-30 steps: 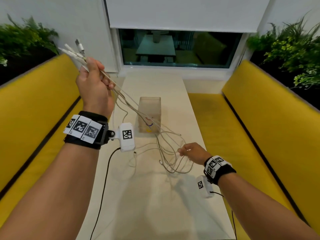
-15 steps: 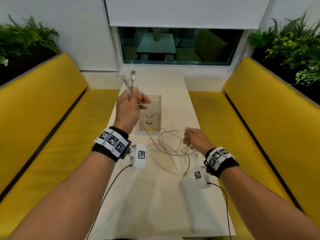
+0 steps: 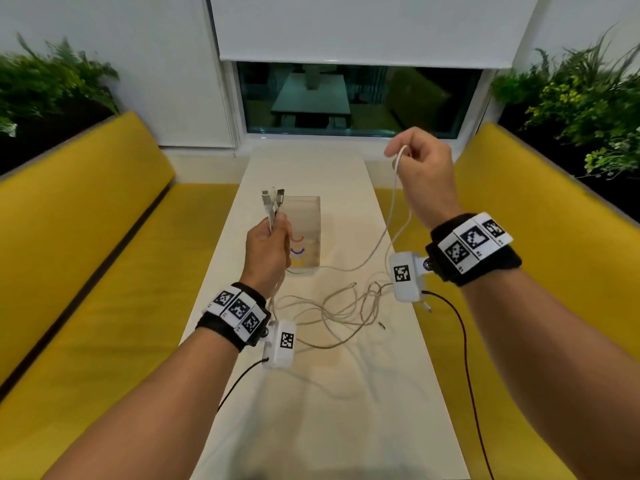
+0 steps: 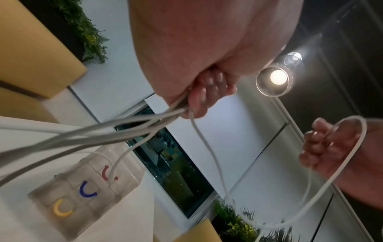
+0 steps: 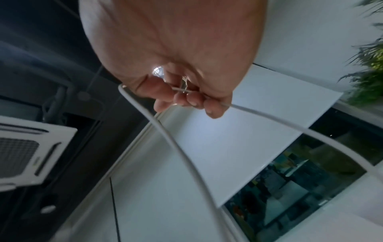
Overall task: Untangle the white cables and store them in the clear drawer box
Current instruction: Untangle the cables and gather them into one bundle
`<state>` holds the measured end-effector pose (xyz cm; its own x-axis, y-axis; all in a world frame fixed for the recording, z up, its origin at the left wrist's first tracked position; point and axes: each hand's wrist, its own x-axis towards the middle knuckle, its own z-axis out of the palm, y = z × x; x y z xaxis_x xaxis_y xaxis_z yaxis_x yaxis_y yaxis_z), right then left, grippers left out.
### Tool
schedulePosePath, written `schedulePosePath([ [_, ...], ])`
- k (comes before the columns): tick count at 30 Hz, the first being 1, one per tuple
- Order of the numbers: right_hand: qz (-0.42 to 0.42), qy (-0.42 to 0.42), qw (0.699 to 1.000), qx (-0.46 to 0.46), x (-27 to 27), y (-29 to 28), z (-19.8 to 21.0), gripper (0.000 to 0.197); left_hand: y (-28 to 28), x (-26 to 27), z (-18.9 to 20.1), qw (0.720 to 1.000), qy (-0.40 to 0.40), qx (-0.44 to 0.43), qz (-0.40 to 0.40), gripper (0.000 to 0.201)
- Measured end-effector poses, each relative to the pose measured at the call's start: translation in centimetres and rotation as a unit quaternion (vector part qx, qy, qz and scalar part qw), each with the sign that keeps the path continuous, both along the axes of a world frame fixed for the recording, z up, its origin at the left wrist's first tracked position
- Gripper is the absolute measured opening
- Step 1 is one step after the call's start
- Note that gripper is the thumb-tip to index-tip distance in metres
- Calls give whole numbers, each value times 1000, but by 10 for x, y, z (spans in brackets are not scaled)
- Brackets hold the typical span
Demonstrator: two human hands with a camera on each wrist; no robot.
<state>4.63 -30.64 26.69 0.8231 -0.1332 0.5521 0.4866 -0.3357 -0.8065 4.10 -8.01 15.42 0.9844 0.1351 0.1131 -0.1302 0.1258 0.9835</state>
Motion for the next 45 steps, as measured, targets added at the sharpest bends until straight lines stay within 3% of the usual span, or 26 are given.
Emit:
schedulePosePath([
  [3,-62,103,980,-161,13,-10,-37,32,7,1,6,997,29,-69,-3,44],
  [6,-43,275,904,-325,12,-18,-92,38,16,-1,11,990,38,-130,-44,44],
  [8,-28,346,861,-370,7,-16,-121,45,19,-3,14,981,41,-169,-81,37],
  [10,-11,364,854,-372,4,-8,-136,55,18,-5,16,967,43,-215,-126,31],
  [12,35,324,898,-297,5,6,-135,64,15,-5,17,953,41,-246,-171,30],
  [14,119,259,947,-147,3,27,-122,65,9,-6,17,942,40,-260,-211,30],
  [16,227,224,947,-33,-3,55,-106,60,3,-8,19,930,42,-267,-247,31],
  [19,351,270,892,88,-9,86,-94,55,-1,-11,22,918,45,-275,-283,32],
  [22,450,352,797,197,-5,91,-96,52,8,-14,26,908,49,-283,-305,34],
  [24,523,378,743,178,-4,87,-103,39,15,-15,31,908,42,-283,-305,35],
  [25,538,393,732,140,-4,86,-107,29,19,-14,34,912,35,-279,-299,35],
  [26,532,407,738,84,-6,84,-112,20,23,-13,37,916,28,-275,-290,35],
  [28,460,398,789,-81,-9,81,-122,8,31,-10,45,924,14,-276,-266,36],
  [30,358,369,829,-222,-6,74,-140,23,42,-6,55,930,-7,-281,-239,35],
  [31,309,372,842,-239,-3,69,-151,31,47,-5,60,932,-19,-283,-228,33],
  [34,192,380,878,-217,6,55,-172,49,56,-4,72,933,-54,-289,-208,26],
  [37,127,340,906,-220,17,46,-167,50,55,-9,77,931,-70,-292,-206,30],
  [42,15,220,972,-80,45,26,-123,39,54,-11,84,935,-83,-280,-203,24],
  [45,-42,85,995,-22,48,19,-79,39,56,-11,82,938,-79,-277,-195,23],
])
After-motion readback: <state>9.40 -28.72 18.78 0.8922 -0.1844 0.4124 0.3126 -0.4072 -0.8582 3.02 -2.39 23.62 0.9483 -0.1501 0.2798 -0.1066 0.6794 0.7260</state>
